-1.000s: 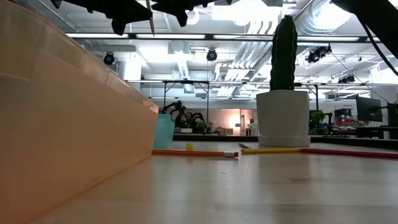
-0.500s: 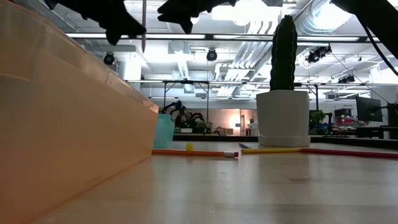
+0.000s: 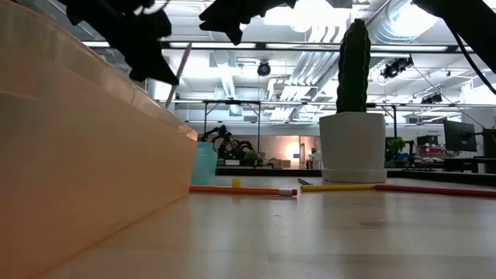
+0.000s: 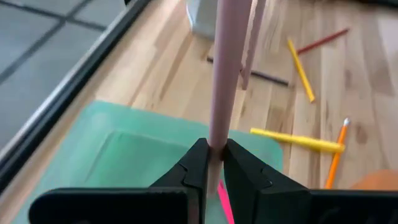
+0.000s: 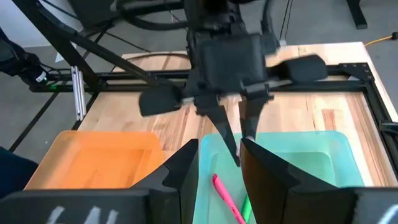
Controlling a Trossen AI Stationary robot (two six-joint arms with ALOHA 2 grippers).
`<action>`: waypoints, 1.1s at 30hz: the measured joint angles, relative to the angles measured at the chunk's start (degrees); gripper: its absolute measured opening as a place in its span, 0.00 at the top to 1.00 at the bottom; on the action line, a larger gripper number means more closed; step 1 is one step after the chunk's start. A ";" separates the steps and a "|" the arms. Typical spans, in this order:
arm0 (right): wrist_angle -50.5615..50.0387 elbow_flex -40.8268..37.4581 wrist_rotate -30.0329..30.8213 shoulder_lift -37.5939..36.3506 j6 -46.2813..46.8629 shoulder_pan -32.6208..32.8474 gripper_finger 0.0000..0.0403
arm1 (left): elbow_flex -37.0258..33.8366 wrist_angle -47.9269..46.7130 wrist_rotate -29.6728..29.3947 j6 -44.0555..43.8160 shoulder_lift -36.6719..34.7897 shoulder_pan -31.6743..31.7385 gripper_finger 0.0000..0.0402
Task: Sort pens & pencils
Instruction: Put the pink pen into the green bin
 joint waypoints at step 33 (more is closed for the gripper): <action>-7.97 0.00 -2.14 0.00 -5.45 0.02 0.73 | 0.00 -6.60 -5.88 -0.06 13.54 0.04 0.92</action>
